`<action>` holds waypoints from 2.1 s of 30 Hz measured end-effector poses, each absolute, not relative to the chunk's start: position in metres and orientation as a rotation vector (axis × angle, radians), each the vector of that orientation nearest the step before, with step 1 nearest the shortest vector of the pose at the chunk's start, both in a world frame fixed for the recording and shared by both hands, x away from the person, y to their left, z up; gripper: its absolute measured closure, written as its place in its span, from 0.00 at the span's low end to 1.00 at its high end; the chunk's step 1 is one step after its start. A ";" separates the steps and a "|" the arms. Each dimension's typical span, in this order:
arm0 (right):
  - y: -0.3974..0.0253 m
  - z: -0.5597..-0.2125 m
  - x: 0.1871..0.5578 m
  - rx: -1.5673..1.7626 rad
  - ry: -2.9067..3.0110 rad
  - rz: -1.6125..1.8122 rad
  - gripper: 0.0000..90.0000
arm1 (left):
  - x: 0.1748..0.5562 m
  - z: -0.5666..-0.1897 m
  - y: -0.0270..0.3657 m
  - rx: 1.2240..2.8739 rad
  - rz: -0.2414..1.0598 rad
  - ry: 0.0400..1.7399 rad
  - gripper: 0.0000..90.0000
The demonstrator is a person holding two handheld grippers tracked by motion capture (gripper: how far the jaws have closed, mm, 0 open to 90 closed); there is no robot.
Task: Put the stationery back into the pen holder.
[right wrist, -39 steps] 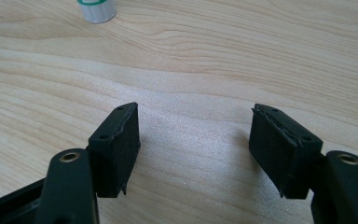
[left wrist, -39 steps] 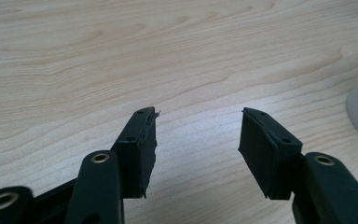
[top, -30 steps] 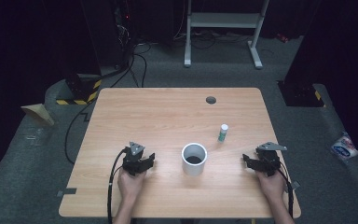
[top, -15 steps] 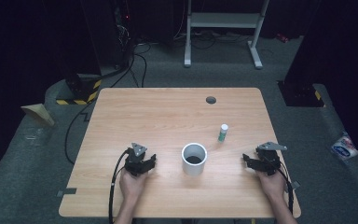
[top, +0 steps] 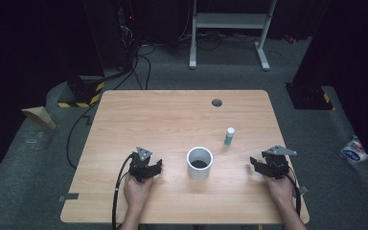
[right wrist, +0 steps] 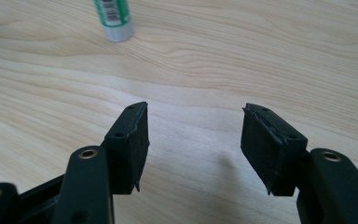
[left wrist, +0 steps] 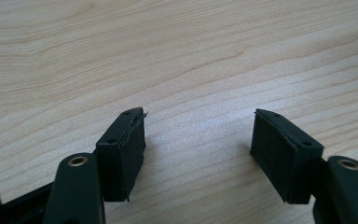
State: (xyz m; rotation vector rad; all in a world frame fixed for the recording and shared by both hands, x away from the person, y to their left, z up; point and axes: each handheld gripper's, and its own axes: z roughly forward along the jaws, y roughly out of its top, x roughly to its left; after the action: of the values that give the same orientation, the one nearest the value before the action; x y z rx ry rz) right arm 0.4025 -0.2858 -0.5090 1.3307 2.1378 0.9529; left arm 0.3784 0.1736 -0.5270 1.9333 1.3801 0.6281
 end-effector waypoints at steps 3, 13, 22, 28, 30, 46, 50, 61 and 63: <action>-0.283 -0.506 0.401 1.322 2.150 0.976 0.46 | 0.378 -0.527 0.174 1.933 0.628 1.380 0.39; -0.264 -0.491 0.407 1.254 2.176 1.056 0.46 | 0.378 -0.527 0.173 1.929 0.625 1.381 0.38; -0.246 -0.481 0.417 1.206 2.189 1.103 0.47 | 0.378 -0.527 0.173 1.931 0.626 1.380 0.38; -0.235 -0.475 0.427 1.191 2.188 1.113 0.48 | 0.378 -0.527 0.174 1.934 0.623 1.380 0.37; -0.232 -0.475 0.431 1.195 2.186 1.116 0.49 | 0.378 -0.527 0.174 1.934 0.623 1.381 0.37; -0.216 -0.482 0.455 1.267 2.170 1.175 0.49 | 0.379 -0.527 0.174 1.933 0.620 1.379 0.37; -0.212 -0.485 0.460 1.267 2.152 1.183 0.49 | 0.379 -0.527 0.174 1.934 0.621 1.379 0.37; -0.205 -0.500 0.469 1.285 2.159 1.142 0.60 | 0.379 -0.527 0.174 1.933 0.618 1.380 0.36; -0.204 -0.501 0.469 1.280 2.157 1.141 0.62 | 0.379 -0.527 0.174 1.932 0.618 1.379 0.36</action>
State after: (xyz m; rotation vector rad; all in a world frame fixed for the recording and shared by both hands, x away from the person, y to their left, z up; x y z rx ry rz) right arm 0.4693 -0.2038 -0.5013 1.2805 2.1571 1.1411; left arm 0.3786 0.1742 -0.5270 1.9323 1.3794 0.6178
